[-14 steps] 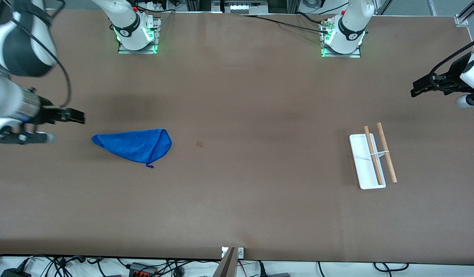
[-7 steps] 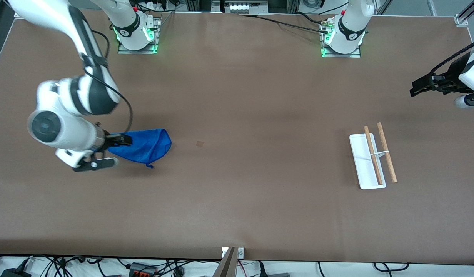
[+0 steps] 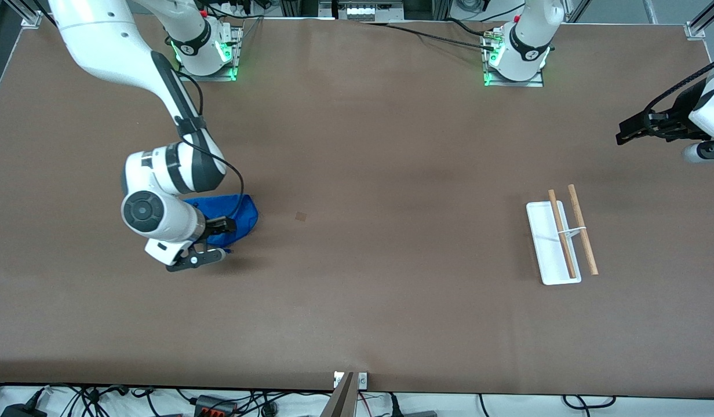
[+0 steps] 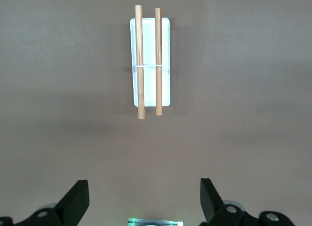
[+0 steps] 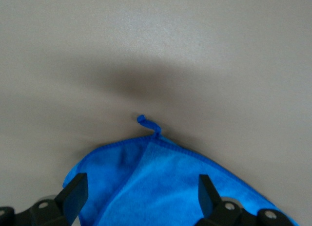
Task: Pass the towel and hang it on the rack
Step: 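Lower the right gripper over the blue towel's corner, then close the right gripper on the towel corner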
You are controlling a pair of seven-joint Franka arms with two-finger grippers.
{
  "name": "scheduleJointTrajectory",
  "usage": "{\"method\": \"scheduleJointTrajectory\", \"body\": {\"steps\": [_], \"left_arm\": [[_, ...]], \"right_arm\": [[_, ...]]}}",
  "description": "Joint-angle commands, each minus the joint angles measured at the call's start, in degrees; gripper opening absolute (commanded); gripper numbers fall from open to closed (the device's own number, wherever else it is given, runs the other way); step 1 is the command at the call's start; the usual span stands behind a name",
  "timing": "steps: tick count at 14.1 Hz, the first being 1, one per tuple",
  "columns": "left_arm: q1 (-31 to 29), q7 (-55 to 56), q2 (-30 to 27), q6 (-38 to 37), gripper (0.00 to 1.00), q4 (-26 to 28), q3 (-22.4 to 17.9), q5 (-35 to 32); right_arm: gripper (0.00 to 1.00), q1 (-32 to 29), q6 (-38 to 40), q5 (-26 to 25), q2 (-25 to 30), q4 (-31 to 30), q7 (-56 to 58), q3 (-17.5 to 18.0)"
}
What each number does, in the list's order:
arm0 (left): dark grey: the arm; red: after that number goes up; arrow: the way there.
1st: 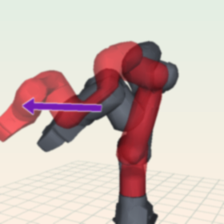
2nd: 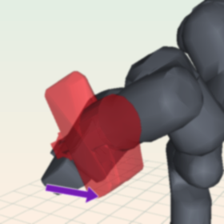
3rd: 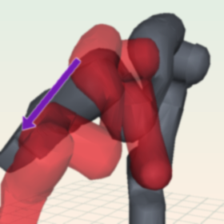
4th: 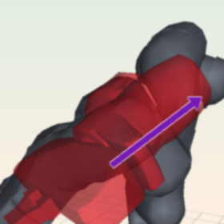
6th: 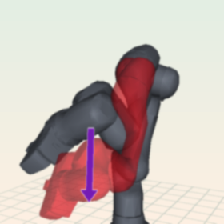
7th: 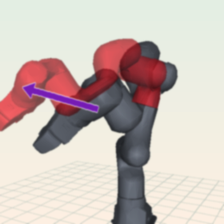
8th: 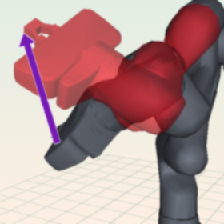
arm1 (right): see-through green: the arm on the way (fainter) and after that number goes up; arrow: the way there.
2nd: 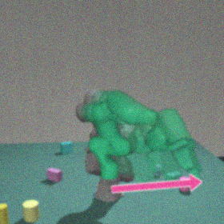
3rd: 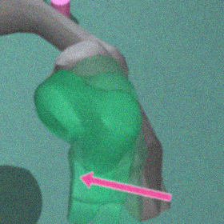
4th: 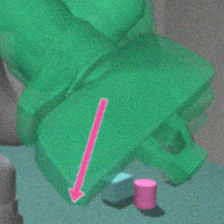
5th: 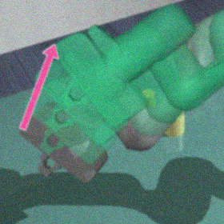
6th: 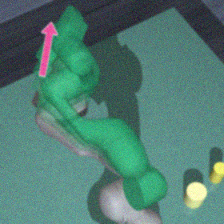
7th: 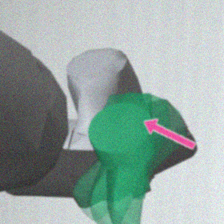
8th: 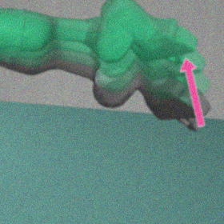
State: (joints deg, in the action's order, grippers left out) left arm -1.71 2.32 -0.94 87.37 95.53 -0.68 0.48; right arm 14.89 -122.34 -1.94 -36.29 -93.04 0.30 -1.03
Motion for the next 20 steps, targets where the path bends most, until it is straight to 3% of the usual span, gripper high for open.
{"method": "scheduleJointTrajectory", "body": {"steps": [1, 7, 15, 20], "left_arm": [[-0.05, 0.40, -0.03, -0.97, 1.00, -0.60, 0.15, 0.93], [0.21, 0.40, -0.03, -1.06, 1.00, -0.69, 0.15, 0.93], [0.21, 0.40, -0.03, -1.06, 1.00, -0.69, 0.15, 0.93], [0.21, 0.40, -0.03, -1.06, 1.00, -0.69, 0.24, 0.93]], "right_arm": [[1.00, -0.30, -0.80, 0.80, -1.85, 0.58, 0.31, -0.20], [0.79, -0.38, 1.67, 0.89, -2.46, -0.56, -0.48, -0.20], [0.72, -0.38, 0.70, 0.98, -5.45, 1.10, -0.74, -0.20], [0.37, -0.38, 0.70, 3.17, -5.80, 1.46, -0.65, -0.20]]}}
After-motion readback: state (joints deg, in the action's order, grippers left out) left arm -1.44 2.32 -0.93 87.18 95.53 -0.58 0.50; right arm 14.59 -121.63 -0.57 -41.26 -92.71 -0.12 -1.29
